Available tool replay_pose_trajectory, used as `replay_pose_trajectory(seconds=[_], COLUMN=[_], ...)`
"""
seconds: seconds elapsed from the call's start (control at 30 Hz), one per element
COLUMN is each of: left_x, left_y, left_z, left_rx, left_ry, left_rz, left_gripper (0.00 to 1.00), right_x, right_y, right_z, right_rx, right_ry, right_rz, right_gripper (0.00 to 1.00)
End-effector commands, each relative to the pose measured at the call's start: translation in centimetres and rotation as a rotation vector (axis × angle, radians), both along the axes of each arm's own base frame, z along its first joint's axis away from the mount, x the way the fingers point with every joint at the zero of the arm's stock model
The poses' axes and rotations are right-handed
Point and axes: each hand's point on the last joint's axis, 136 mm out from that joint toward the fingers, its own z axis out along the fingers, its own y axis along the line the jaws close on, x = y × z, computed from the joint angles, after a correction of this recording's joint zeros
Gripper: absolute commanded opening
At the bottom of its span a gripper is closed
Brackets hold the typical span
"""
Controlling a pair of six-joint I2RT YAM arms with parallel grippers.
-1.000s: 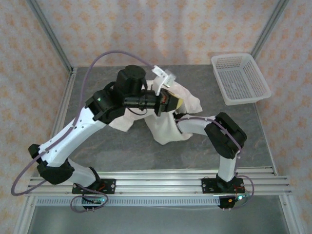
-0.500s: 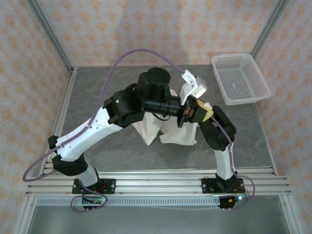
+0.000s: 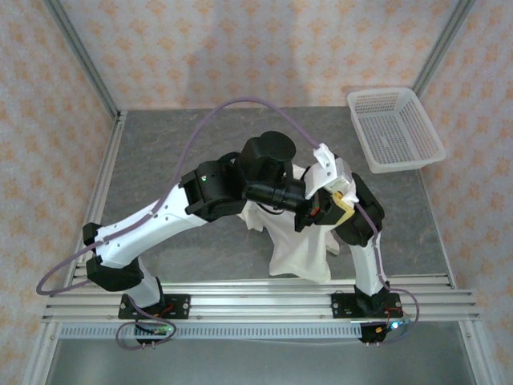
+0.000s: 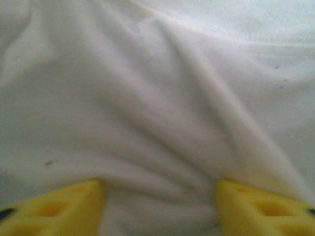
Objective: Fold the inside-out t-shirt
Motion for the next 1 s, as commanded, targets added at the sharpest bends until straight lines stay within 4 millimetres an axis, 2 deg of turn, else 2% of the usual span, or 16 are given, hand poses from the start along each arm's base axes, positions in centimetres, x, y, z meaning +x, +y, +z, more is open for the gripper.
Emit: replay_pose_trajectory(seconds=[0.0, 0.17, 0.27, 0.3, 0.33, 0.4, 0.43, 0.5, 0.57, 0.67, 0.73, 0.83, 0.9, 0.97], left_x=[-0.7, -0.4, 0.3, 0.8, 1.8, 4.9, 7.2, 11.7, 16.6, 22.7, 26.1, 29.4, 30.3, 30.3], left_y=[2.4, 3.0, 3.6, 3.9, 4.4, 5.7, 6.8, 9.5, 12.9, 18.3, 21.4, 24.5, 26.0, 27.1], left_z=[2.3, 2.3, 2.7, 2.8, 2.8, 2.6, 2.4, 1.9, 1.1, -1.1, -3.5, -8.7, -12.4, -16.0], left_rx=[-0.038, -0.019, -0.015, -0.007, 0.007, 0.056, 0.088, 0.143, 0.183, 0.227, 0.257, 0.344, 0.384, 0.416], left_ry=[-0.096, -0.155, -0.187, -0.203, -0.224, -0.271, -0.288, -0.261, -0.170, -0.045, 0.036, 0.157, 0.238, 0.295], left_rz=[0.018, 0.034, 0.076, 0.109, 0.170, 0.349, 0.470, 0.663, 0.846, 1.069, 1.172, 1.250, 1.267, 1.275], left_gripper=[0.00, 0.00, 0.00, 0.00, 0.00, 0.00, 0.00, 0.00, 0.00, 0.00, 0.00, 0.00, 0.00, 0.00], right_x=[-4.0, -7.2, -8.5, -8.8, -8.8, -8.5, -8.5, -8.6, -9.2, -10.6, -11.7, -12.4, -12.2, -12.1], right_y=[-3.8, -6.2, -6.0, -5.4, -5.0, -4.3, -3.8, -2.9, -2.2, -1.6, -1.4, -2.0, -2.7, -3.0], right_z=[-1.3, -5.4, -7.6, -7.9, -7.9, -7.2, -6.4, -4.7, -2.9, -0.3, 1.6, 4.7, 7.1, 9.9], right_rx=[-0.149, -0.264, -0.239, -0.203, -0.173, -0.119, -0.086, -0.036, -0.001, 0.041, 0.077, 0.137, 0.176, 0.225], right_ry=[0.130, 0.278, 0.350, 0.362, 0.359, 0.326, 0.299, 0.247, 0.198, 0.111, 0.051, -0.041, -0.104, -0.170], right_rz=[0.028, 0.065, 0.066, 0.066, 0.059, 0.042, 0.042, 0.057, 0.079, 0.114, 0.138, 0.128, 0.098, 0.087], right_gripper=[1.00, 0.97, 0.70, 0.55, 0.35, 0.04, 0.00, 0.00, 0.00, 0.00, 0.00, 0.00, 0.00, 0.00])
